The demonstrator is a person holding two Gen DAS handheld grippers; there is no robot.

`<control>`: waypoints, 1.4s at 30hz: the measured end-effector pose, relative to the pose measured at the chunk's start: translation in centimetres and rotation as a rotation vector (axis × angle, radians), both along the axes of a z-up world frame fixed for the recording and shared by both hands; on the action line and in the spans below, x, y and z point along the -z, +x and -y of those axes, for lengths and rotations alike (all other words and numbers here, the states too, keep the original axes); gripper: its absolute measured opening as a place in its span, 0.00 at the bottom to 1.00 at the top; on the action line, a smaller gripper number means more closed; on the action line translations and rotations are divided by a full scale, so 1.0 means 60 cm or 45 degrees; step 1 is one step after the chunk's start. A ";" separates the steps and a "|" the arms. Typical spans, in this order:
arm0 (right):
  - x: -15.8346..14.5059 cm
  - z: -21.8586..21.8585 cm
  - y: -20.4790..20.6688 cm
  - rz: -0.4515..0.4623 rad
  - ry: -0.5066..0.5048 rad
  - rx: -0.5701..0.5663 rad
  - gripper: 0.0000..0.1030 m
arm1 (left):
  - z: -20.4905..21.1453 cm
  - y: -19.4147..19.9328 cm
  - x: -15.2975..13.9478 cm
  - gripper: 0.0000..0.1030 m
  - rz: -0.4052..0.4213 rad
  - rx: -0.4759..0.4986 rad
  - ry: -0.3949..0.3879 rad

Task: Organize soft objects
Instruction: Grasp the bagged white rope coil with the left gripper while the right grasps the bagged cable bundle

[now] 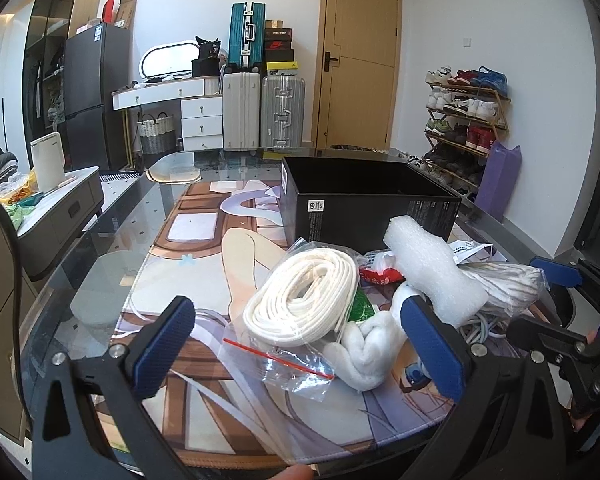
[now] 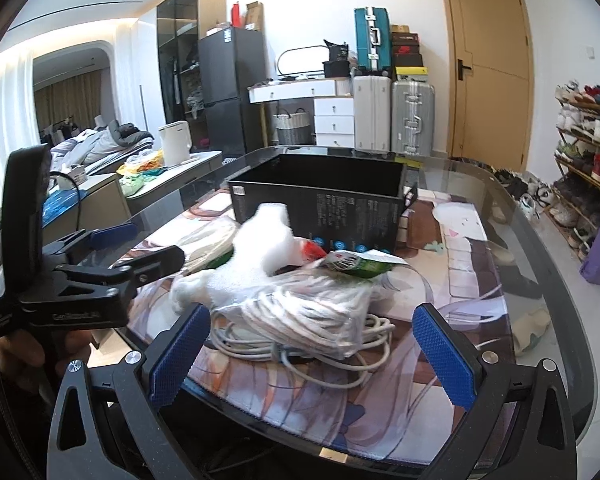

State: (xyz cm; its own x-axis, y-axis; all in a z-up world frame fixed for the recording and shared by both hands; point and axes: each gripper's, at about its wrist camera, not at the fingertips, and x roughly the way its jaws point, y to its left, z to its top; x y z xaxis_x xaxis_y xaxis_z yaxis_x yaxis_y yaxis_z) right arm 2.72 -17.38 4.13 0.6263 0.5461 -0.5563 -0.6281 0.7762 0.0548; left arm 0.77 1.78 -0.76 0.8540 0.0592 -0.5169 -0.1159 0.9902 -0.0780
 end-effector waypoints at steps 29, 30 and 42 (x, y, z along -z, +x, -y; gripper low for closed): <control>0.020 0.014 0.074 -0.053 0.000 0.173 0.95 | -0.004 0.005 0.005 1.00 -0.020 -0.013 0.010; 0.021 0.014 0.080 -0.066 0.008 0.169 0.92 | -0.005 0.007 0.005 1.00 -0.023 -0.012 0.011; 0.026 0.015 0.072 -0.084 0.006 0.124 0.50 | -0.024 0.034 0.015 1.00 -0.100 -0.003 0.036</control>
State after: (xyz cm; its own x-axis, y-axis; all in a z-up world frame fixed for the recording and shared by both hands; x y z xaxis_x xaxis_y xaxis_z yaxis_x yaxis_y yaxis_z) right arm 7.07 -18.30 2.58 0.6384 0.4873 -0.5957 -0.5450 0.8328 0.0972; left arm 2.78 3.24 -1.65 0.8107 0.0770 -0.5804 -0.1232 0.9916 -0.0405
